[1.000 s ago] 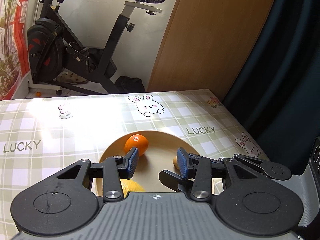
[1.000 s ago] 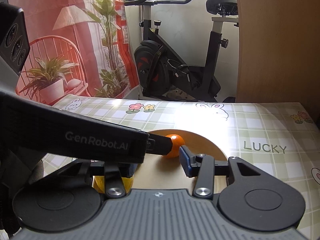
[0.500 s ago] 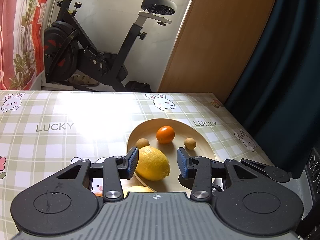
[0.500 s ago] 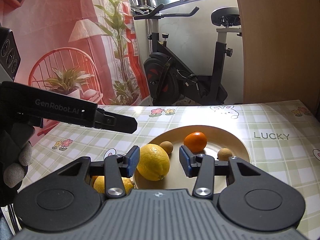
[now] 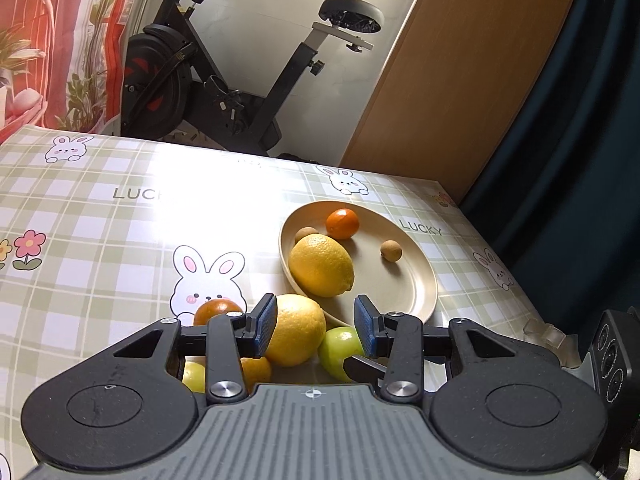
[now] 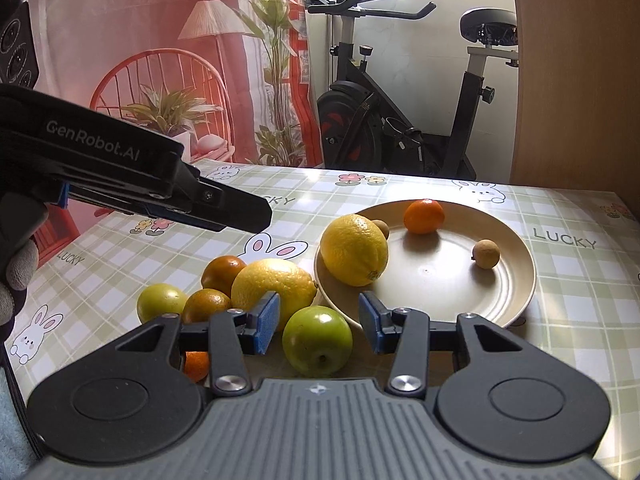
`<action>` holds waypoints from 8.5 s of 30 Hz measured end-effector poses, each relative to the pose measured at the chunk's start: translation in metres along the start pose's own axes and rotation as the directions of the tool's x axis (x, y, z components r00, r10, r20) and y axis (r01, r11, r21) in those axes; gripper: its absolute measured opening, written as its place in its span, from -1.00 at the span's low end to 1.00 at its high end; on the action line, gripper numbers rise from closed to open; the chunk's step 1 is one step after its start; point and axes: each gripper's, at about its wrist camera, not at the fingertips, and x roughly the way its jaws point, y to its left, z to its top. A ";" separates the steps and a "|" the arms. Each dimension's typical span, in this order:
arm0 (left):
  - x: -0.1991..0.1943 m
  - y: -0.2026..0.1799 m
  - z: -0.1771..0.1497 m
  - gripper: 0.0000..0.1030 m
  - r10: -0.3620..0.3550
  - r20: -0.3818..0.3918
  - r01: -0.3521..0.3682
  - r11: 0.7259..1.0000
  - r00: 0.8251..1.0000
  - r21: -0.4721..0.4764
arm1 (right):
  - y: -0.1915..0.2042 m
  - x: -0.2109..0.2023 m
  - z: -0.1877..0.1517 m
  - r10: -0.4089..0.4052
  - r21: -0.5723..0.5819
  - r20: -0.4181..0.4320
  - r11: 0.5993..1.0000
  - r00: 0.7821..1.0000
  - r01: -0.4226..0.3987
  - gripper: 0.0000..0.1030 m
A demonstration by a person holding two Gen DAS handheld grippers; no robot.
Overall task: Organize fruits
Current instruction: 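Move the open right gripper down to a second orange tangerine, then close the right gripper on the tangerine and lift it, then carry the tangerine in the right gripper over the beige plate, then lower the tangerine onto the plate and open the right gripper, then withdraw the open right gripper up from the plate, then move both open grippers down to a yellow-green apple in the pile, then close the left gripper on the yellow-green apple and lift it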
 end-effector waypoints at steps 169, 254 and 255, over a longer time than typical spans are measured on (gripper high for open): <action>0.066 -0.021 0.061 0.21 0.000 -0.049 0.005 0.993 0.999 0.116 | -0.059 0.016 0.056 -0.093 0.090 -0.013 0.992 0.996 0.094 -0.06; -0.016 0.121 -0.035 0.28 -0.012 -0.114 0.007 0.999 0.993 -0.043 | 0.119 0.090 0.007 0.179 -0.248 -0.253 0.938 0.951 -0.242 -0.02; -0.016 0.121 -0.035 0.28 -0.012 -0.112 0.007 0.999 0.994 -0.046 | 0.119 0.090 0.007 0.179 -0.248 -0.254 0.938 0.951 -0.243 -0.01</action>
